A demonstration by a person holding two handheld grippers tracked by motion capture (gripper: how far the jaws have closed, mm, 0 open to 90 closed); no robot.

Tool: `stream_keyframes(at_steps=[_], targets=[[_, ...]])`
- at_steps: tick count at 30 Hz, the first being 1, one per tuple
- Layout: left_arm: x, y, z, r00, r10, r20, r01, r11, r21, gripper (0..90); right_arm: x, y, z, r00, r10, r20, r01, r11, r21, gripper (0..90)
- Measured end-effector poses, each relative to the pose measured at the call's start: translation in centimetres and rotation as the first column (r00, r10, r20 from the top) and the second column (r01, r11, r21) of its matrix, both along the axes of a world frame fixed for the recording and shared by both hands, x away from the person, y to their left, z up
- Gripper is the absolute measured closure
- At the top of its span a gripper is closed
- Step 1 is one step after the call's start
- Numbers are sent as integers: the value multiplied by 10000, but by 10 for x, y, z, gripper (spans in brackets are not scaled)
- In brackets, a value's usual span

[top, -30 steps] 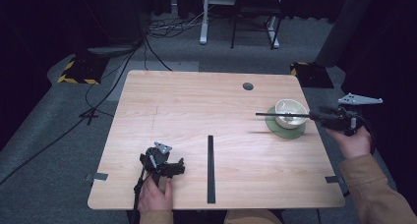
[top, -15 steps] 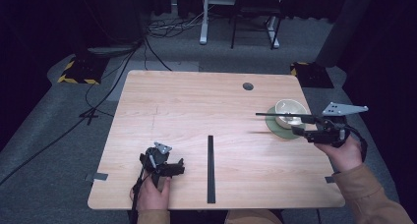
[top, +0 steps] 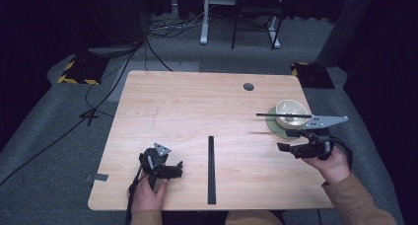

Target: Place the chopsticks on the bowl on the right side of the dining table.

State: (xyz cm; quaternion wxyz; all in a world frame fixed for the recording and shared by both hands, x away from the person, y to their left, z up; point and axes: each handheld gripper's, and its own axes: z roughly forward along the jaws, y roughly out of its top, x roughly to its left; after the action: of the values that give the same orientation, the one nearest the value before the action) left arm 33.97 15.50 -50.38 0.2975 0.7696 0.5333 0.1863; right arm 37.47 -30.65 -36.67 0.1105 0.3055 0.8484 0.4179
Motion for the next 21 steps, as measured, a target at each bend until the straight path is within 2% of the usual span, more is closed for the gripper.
stream_keyframes(at_steps=[2,5,9,11,14,16,18,21], targets=[[0,0,0,10000,4,18,-4,10000,11,4,-5,8,-5,9999,42,109,-39,9996,-274,314],[0,0,0,10000,-4,8,4,10000,-15,4,-11,21,-16,9999,164,-22,-165,9983,-556,345],[0,0,0,10000,5,2,-5,10000,3,4,-14,37,-31,9998,113,-157,-132,9920,-1255,355],[0,0,0,10000,-11,-10,11,10000,-28,4,-14,39,-37,9998,91,-185,-112,9931,-1170,369],[0,0,0,10000,0,12,0,10000,4,4,-10,38,-48,9980,24,-631,-93,9940,-1089,367],[0,0,0,10000,-9,-3,9,10000,-14,4,-9,38,-54,9983,-26,-586,-42,9931,-1168,367],[0,0,0,10000,9,11,-10,10000,10,4,-7,36,-61,9965,-103,-828,10,9938,-1114,371],[0,0,0,10000,0,14,0,10000,6,4,-6,38,-68,9971,-258,-711,138,9863,-1642,363]])
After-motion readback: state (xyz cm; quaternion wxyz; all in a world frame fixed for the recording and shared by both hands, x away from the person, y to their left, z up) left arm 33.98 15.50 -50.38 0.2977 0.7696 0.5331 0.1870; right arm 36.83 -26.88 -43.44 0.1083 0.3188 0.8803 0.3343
